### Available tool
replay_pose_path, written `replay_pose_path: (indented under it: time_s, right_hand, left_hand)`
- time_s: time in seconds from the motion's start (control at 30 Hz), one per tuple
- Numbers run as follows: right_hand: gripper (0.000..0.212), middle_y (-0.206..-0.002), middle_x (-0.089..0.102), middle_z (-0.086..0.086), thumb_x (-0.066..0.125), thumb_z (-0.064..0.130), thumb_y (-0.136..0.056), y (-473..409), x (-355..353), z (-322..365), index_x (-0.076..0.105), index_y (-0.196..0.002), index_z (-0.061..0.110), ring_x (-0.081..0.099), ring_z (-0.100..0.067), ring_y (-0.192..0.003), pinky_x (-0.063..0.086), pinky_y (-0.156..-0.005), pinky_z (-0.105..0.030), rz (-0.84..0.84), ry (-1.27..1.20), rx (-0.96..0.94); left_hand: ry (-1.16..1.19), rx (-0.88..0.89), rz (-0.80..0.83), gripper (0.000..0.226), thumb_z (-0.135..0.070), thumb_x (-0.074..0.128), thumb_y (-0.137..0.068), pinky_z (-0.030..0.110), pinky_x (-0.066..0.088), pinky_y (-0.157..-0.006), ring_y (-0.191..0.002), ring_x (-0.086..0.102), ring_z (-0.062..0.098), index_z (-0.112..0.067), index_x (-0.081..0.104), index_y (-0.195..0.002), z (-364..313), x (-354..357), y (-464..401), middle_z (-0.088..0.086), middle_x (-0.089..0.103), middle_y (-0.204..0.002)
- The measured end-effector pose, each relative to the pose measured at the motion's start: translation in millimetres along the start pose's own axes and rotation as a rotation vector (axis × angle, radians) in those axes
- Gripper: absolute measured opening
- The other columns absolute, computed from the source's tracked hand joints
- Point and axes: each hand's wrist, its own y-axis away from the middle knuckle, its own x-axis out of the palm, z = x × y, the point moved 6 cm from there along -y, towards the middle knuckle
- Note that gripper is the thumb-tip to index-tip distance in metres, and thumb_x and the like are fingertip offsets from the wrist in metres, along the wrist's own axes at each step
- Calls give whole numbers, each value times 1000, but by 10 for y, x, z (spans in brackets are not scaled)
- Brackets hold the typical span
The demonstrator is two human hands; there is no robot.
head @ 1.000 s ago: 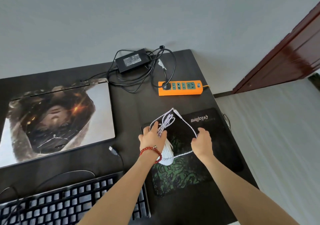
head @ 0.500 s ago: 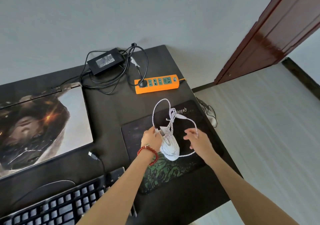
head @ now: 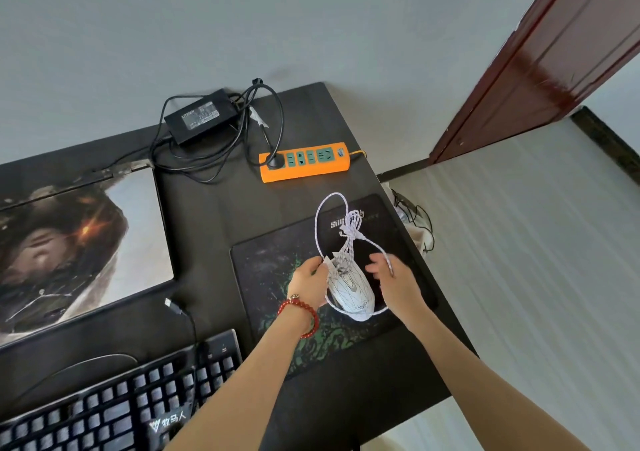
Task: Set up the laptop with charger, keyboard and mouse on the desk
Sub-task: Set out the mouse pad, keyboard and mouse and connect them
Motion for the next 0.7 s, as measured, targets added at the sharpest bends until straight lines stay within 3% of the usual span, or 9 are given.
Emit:
replay_pose_path:
  time_s: [0.07, 0.13, 0.17, 0.27, 0.33, 0.4, 0.53, 0.63, 0.7]
  right_hand:
    - [22, -84, 63, -1, 38, 14, -97, -45, -140, 169, 55, -110, 12, 60, -14, -76, 54, -74, -30, -111, -139, -46]
    - [16, -68, 53, 0, 40, 15, -96, -98, -258, 431, 55, -101, 10, 49, -12, -55, 45, -48, -19, -180, -279, -79]
    - [16, -65, 48, 1, 41, 19, -96, -133, -321, 585, 54, -97, 11, 43, -11, -53, 39, -45, -19, -231, -309, -105]
    - [22, -70, 49, 3, 39, 25, -96, -147, -502, 1163, 55, -92, 11, 44, -8, -61, 37, -58, -23, -419, -274, -254]
    - [24, -75, 52, 3, 34, 18, -98, -82, -521, 1593, 56, -101, 8, 49, -5, -66, 39, -60, -9, -435, -287, -385]
    - [25, -75, 53, 6, 30, 10, -98, 8, -405, 1991, 52, -112, 7, 52, -6, -73, 38, -67, -2, -338, -250, -532]
    - [18, -83, 63, 10, 35, 7, -97, 247, 234, 2402, 47, -111, 9, 53, 2, -77, 42, -79, -26, -44, -16, -766]
    - [9, -89, 70, 6, 40, 13, -96, 409, 869, 2128, 43, -104, 12, 52, -2, -71, 45, -77, -31, 247, 238, -787]
    - [4, -85, 69, 7, 42, 15, -95, 467, 1148, 1839, 43, -99, 14, 51, -1, -66, 48, -76, -36, 369, 315, -716]
  left_hand:
    - [-64, 15, -16, 18, -19, 45, -90, 39, 47, -88, -81, 52, 15, -26, 62, -89, -30, -105, 12, -1, 54, -86]
    - [-152, 44, -12, 19, -21, 44, -89, 33, 43, -83, -85, 48, 19, -29, 57, -77, -105, -238, 15, 3, 51, -90]
    - [-192, 63, -17, 22, -19, 42, -88, 32, 40, -79, -83, 44, 18, -30, 50, -70, -148, -310, 1, 4, 48, -88]
    - [-233, 87, -66, 18, -15, 40, -88, 30, 36, -73, -79, 40, 18, -26, 45, -74, -344, -575, -16, 5, 47, -86]
    - [-180, 91, -94, 17, -15, 42, -91, 28, 39, -66, -74, 46, 21, -21, 55, -83, -514, -761, -30, 6, 54, -89]
    - [-55, 89, -121, 18, -17, 43, -93, 24, 41, -60, -69, 54, 14, -15, 60, -97, -725, -951, -2, 4, 61, -92]
    - [319, 59, -15, 31, -32, 35, -97, 33, 45, -78, -84, 61, 17, -11, 56, -106, -1099, -1375, 109, 2, 65, -94]
    - [617, 64, 98, 44, -45, 24, -97, 39, 45, -86, -97, 61, 23, -11, 51, -102, -1153, -1655, 148, 5, 67, -101]
    - [679, 80, 36, 38, -37, 29, -98, 35, 50, -74, -81, 64, 19, -9, 54, -95, -1076, -1788, 173, 6, 66, -85]
